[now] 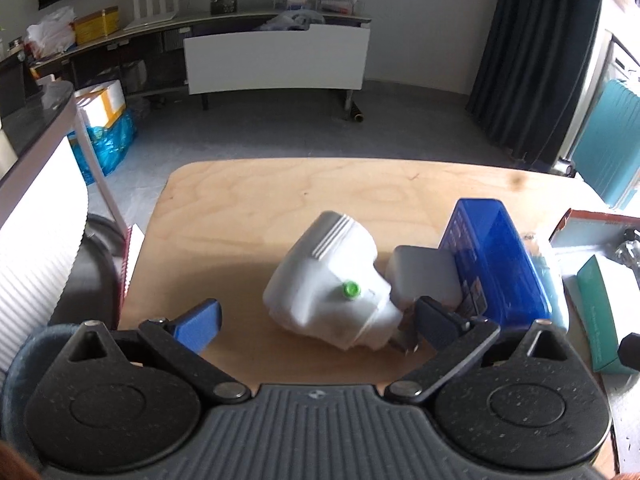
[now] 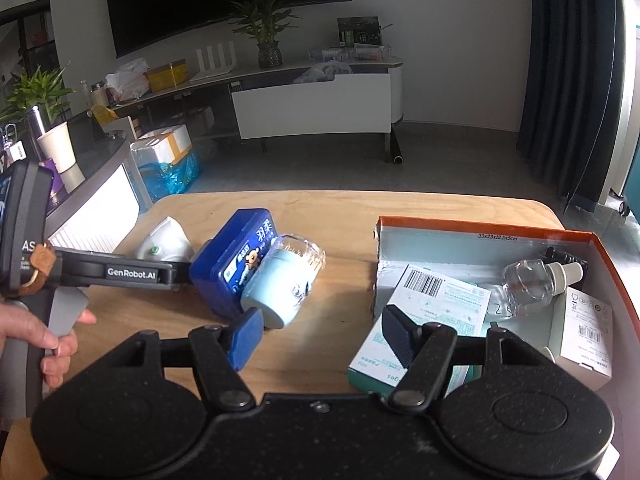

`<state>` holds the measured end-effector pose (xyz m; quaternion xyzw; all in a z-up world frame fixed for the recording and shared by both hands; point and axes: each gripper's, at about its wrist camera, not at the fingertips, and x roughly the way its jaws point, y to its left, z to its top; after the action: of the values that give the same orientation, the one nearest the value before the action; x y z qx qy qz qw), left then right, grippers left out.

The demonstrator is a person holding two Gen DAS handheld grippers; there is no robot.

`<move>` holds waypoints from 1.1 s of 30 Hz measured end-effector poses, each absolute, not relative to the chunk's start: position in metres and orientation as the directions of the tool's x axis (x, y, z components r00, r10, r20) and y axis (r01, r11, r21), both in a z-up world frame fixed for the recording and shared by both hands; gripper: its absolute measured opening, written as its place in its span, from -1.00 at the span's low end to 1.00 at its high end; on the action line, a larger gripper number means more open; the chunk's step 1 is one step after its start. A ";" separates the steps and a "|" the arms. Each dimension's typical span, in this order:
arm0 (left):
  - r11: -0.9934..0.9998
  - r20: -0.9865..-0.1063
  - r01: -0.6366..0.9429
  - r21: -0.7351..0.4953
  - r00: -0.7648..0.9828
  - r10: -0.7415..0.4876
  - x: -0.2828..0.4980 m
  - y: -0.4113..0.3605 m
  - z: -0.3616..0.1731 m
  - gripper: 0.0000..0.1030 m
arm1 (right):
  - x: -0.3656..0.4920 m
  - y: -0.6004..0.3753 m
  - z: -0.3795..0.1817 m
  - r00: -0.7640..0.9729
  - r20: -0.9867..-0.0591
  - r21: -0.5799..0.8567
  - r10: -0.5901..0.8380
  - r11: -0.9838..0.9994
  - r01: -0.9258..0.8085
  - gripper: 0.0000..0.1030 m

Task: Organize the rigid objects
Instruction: 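Grasp the white plug-in diffuser with left tool while right tool grasps light-blue swab jar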

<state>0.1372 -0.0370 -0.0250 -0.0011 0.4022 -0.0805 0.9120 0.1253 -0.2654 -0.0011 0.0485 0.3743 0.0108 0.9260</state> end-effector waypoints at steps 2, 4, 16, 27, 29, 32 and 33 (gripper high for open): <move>0.984 -0.726 0.156 -0.080 0.668 -0.165 0.138 -0.038 -0.027 1.00 | 0.129 -0.266 -0.003 0.716 -0.695 0.105 0.060 0.994 0.019 0.53; 0.979 -0.714 0.183 -0.084 0.675 -0.187 0.136 -0.038 -0.029 1.00 | 0.134 -0.268 -0.006 0.710 -0.700 0.120 0.071 0.993 0.020 0.53; 0.980 -0.683 0.192 -0.048 0.709 -0.173 0.135 -0.035 -0.032 0.30 | 0.149 -0.264 -0.018 0.696 -0.716 0.121 0.058 0.992 0.042 0.53; 0.987 -0.678 0.153 -0.055 0.719 -0.150 0.105 -0.030 -0.024 0.30 | 0.175 -0.250 -0.024 0.681 -0.730 0.148 0.062 0.987 0.069 0.62; 0.986 -0.681 0.155 -0.054 0.717 -0.150 0.098 -0.031 -0.022 0.30 | 0.182 -0.248 -0.023 0.679 -0.733 0.149 0.052 0.985 0.086 0.62; 0.986 -0.671 0.151 -0.064 0.725 -0.155 0.091 -0.030 -0.017 0.30 | 0.194 -0.242 -0.024 0.668 -0.744 0.136 0.026 0.984 0.113 0.70; 0.987 -0.667 0.147 -0.066 0.729 -0.153 0.090 -0.030 -0.016 0.30 | 0.198 -0.242 -0.025 0.664 -0.747 0.137 0.017 0.982 0.129 0.70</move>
<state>0.0904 -0.0301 -0.0156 -0.0041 0.3591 -0.0808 0.9298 0.1981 -0.2415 -0.0249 0.0895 0.4084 -0.0307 0.9079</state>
